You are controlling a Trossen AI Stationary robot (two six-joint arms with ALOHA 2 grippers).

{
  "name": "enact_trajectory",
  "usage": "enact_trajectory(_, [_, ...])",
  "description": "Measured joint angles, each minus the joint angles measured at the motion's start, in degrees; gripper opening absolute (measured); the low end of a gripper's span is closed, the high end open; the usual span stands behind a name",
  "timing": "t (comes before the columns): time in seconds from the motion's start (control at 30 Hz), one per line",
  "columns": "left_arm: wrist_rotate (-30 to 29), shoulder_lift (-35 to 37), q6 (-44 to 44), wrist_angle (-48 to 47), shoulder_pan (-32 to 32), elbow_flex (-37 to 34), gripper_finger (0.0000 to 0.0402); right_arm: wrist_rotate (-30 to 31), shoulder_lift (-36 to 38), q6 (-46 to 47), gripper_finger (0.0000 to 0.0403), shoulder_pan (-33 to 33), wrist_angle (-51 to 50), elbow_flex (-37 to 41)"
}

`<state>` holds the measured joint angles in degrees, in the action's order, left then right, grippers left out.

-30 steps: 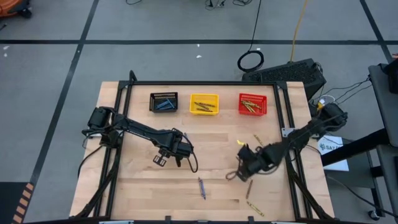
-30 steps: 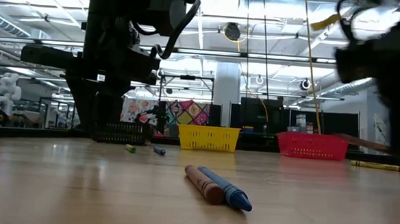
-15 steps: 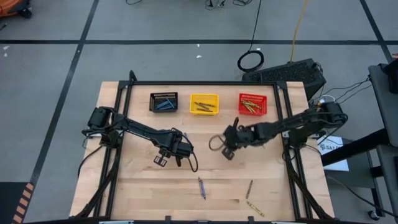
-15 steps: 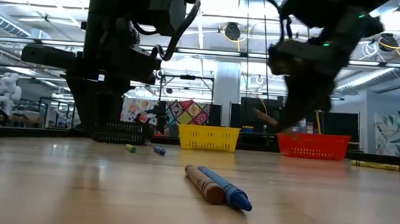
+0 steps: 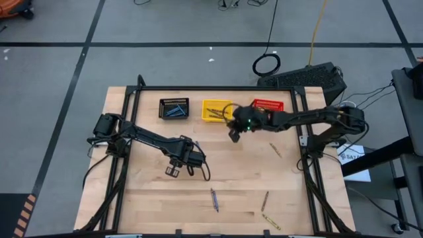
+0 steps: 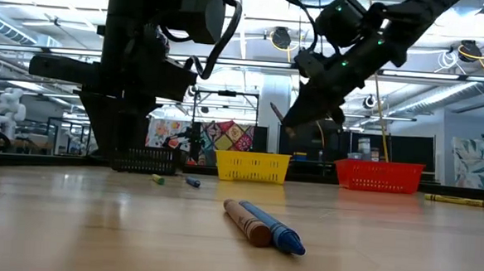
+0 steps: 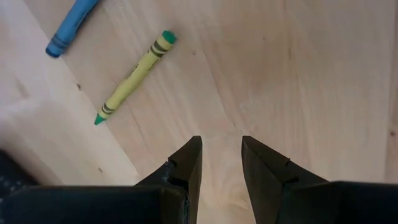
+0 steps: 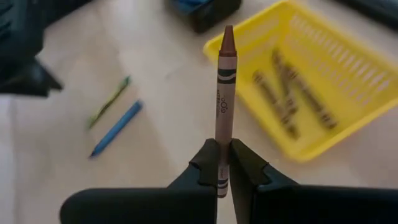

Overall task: Sort crayons
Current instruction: Put the brown crayon into the yellow bin

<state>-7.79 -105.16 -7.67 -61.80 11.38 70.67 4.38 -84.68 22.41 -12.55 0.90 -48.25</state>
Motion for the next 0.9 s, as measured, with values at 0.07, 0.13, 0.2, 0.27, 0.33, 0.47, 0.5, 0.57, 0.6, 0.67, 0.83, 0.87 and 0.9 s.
enact_trajectory(0.07, [-0.23,0.0,1.37,0.07,-0.02,0.0,0.0105,-0.06,0.0,-1.81,0.0,-2.05,0.93,0.0])
enact_trajectory(0.13, [-0.88,0.0,1.77,0.51,-0.02,0.0,0.0105,-0.06,-0.07,-3.16,0.0,-3.86,1.05,0.0])
enact_trajectory(0.2, [-1.45,0.0,2.84,1.53,-0.07,0.0,0.0105,-0.24,-0.26,-4.22,0.0,-5.53,1.02,0.0])
enact_trajectory(0.27, [-1.49,0.0,2.9,2.28,-0.15,0.0,0.0105,-2.12,-0.64,-5.08,0.0,-7.13,1.52,0.0])
enact_trajectory(0.33, [-1.49,0.0,2.92,3.08,-0.15,0.0,0.0105,-4.56,-1.18,-5.35,0.0,-8.51,2.86,0.0])
enact_trajectory(0.47, [-1.49,0.0,3.19,3.34,-0.15,0.0,0.0105,-5.63,-2.34,-6.67,0.0,-10.31,5.53,-0.16])
enact_trajectory(0.5, [-1.49,0.0,3.6,3.32,-0.15,0.0,0.0105,-6.25,-2.5,-7.16,0.0,-10.77,5.11,-0.45])
enact_trajectory(0.57, [-1.49,0.0,4.44,3.28,-0.15,0.0,0.0105,-7.67,-3.39,-8.34,0.0,-11.37,4.64,-1.74])
enact_trajectory(0.6, [-1.49,0.0,4.43,3.29,-0.15,0.0,0.0105,-8.25,-3.54,-9.11,0.0,-11.71,4.71,-2.48])
enact_trajectory(0.67, [-1.46,0.0,4.46,3.26,-0.15,0.0,0.0105,-9.18,-3.91,-11.14,0.0,-12.17,3.88,-4.16])
enact_trajectory(0.83, [-1.38,0.0,6.3,2.87,-0.15,0.2,0.0105,-11.66,-5.29,-15.6,0.0,-13.17,-3.95,-10.99])
enact_trajectory(0.87, [-1.36,0.0,6.39,2.97,-0.15,0.2,0.0105,-12.17,-5.61,-16.4,0.0,-13.34,-5.3,-12.28])
enact_trajectory(0.9, [-1.24,0.0,6.5,2.8,-0.15,0.2,0.0105,-12.16,-6.08,-17.45,0.0,-13.36,-7.98,-13.5])
